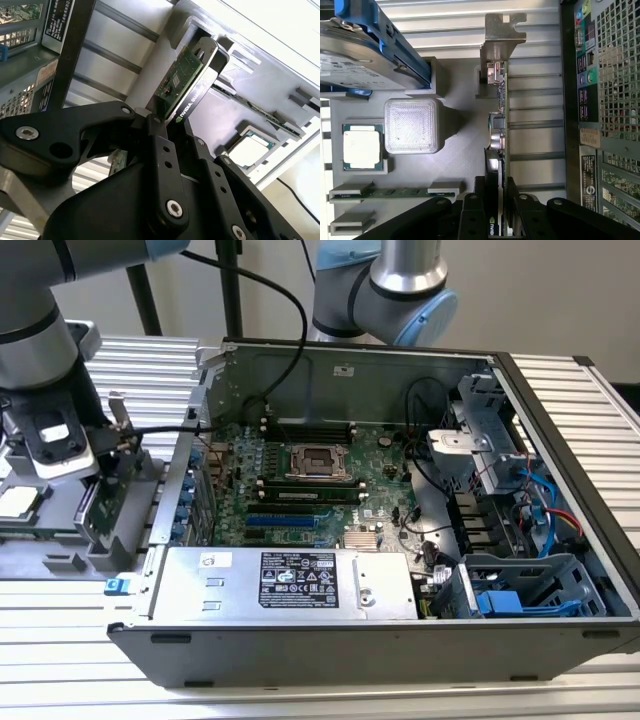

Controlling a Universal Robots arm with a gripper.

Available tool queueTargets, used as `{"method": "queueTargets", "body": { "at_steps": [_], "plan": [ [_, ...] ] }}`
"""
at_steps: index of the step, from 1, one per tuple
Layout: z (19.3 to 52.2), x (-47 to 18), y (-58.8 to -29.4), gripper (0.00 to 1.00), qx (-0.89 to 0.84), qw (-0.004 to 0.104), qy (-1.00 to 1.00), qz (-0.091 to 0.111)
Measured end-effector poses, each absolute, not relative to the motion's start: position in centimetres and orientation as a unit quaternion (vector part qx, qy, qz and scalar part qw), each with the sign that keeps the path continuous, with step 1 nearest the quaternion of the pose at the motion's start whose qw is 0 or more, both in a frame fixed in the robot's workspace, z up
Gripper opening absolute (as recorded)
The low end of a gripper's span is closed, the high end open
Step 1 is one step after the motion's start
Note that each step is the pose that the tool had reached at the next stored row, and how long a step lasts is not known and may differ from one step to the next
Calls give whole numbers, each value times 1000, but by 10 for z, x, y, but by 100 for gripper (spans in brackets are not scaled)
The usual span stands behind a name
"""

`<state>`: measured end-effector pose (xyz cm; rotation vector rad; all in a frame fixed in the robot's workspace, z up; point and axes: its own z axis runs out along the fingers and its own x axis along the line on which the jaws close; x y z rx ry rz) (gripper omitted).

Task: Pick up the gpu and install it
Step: 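Pick up the gpu and move the gpu toward the slot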

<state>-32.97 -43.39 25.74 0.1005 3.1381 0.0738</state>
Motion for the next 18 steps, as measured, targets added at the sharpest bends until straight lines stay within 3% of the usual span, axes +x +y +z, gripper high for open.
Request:
{"method": "queueTargets", "body": {
  "at_steps": [18],
  "plan": [
    [275, -330, -434, 0, 23, 0, 999, 24]
  ]
}}
